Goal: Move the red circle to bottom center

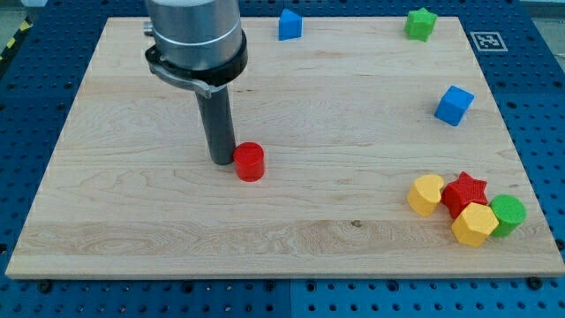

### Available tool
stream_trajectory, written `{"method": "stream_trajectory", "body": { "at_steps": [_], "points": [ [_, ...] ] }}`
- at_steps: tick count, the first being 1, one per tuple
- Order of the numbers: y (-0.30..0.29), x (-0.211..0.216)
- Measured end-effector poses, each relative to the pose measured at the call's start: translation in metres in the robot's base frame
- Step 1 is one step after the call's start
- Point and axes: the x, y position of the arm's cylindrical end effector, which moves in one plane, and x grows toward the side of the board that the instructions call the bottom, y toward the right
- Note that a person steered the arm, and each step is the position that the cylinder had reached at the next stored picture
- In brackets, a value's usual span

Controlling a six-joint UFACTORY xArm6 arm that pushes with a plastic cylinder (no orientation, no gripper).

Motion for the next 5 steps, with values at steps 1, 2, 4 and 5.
{"method": "stream_trajectory", "body": {
  "at_steps": [1,2,4,5],
  "points": [
    [0.0,0.007],
    [-0.001,0.007],
    [-0.023,-0.01],
    [-0.022,-0.017]
  ]
}}
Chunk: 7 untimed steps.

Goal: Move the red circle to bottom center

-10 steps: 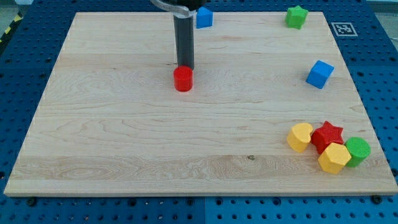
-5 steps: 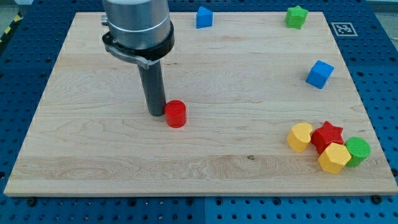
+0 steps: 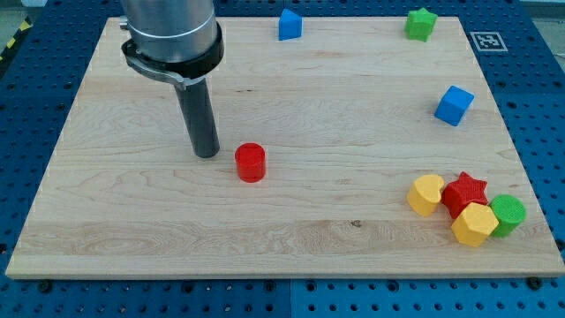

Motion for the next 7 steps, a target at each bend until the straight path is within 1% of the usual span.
{"method": "stream_trajectory", "body": {
  "at_steps": [1,2,4,7],
  "points": [
    [0.008,0.0],
    [0.029,0.002],
    [0.061,0.028],
    [0.108,0.049]
  ]
}}
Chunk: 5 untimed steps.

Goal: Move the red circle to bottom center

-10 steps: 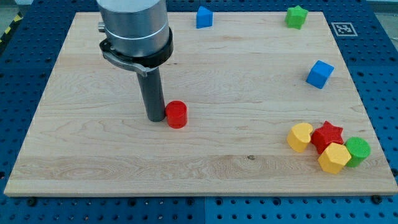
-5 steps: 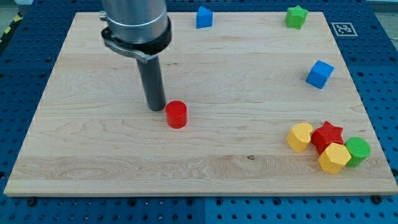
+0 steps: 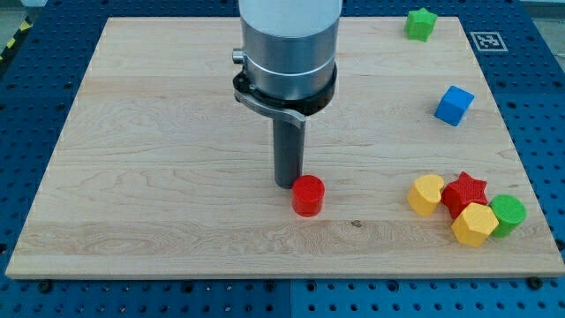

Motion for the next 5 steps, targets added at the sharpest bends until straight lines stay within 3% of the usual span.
{"method": "stream_trajectory", "body": {
  "at_steps": [3,5],
  "points": [
    [0.03,0.019],
    [0.013,0.051]
  ]
}}
